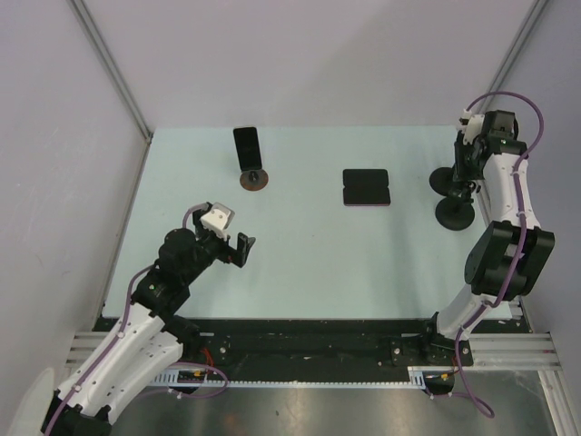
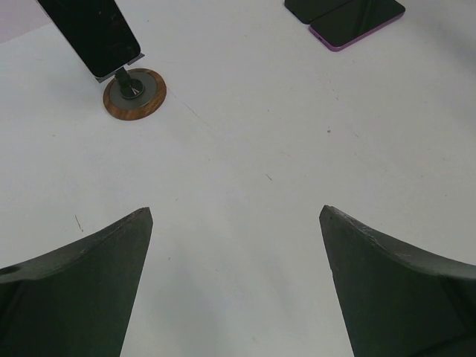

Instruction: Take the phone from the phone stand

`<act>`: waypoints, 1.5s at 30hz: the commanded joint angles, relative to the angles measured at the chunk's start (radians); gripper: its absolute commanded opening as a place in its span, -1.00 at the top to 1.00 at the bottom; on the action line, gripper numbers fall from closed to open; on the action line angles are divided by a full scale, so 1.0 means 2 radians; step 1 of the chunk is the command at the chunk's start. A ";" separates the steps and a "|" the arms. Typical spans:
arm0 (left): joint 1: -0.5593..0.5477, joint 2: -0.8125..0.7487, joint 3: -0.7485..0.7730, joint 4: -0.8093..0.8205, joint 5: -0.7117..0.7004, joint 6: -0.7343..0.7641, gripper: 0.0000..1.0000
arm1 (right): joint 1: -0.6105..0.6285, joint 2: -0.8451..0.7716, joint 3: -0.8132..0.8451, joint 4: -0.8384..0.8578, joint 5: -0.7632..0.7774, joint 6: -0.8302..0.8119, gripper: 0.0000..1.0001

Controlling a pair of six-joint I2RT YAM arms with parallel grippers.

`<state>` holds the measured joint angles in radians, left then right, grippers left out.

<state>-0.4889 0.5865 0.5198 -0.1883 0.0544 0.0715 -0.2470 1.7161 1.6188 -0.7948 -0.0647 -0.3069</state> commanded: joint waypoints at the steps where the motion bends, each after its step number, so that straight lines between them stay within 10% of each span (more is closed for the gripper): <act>1: -0.003 -0.002 -0.001 0.016 -0.009 0.017 -1.00 | -0.002 0.007 0.025 0.025 -0.013 0.002 0.72; 11: -0.003 0.015 0.001 0.016 -0.002 0.014 -1.00 | -0.002 -0.043 0.007 0.058 0.015 0.031 -0.29; 23: -0.003 0.061 0.017 0.016 0.011 -0.030 -1.00 | 0.017 -0.227 -0.055 0.132 -0.015 0.132 -1.00; 29: 0.017 0.157 0.099 0.017 -0.051 -0.053 -1.00 | 0.036 -0.329 -0.141 0.180 -0.100 0.222 -1.00; 45: 0.078 0.501 0.393 0.071 -0.128 -0.135 -1.00 | 0.225 -0.410 -0.269 0.211 -0.020 0.169 -1.00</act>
<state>-0.3374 1.4918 1.1824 -0.1158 -0.1421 -0.1471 0.1486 0.9344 1.0866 -0.4355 -0.1791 0.0845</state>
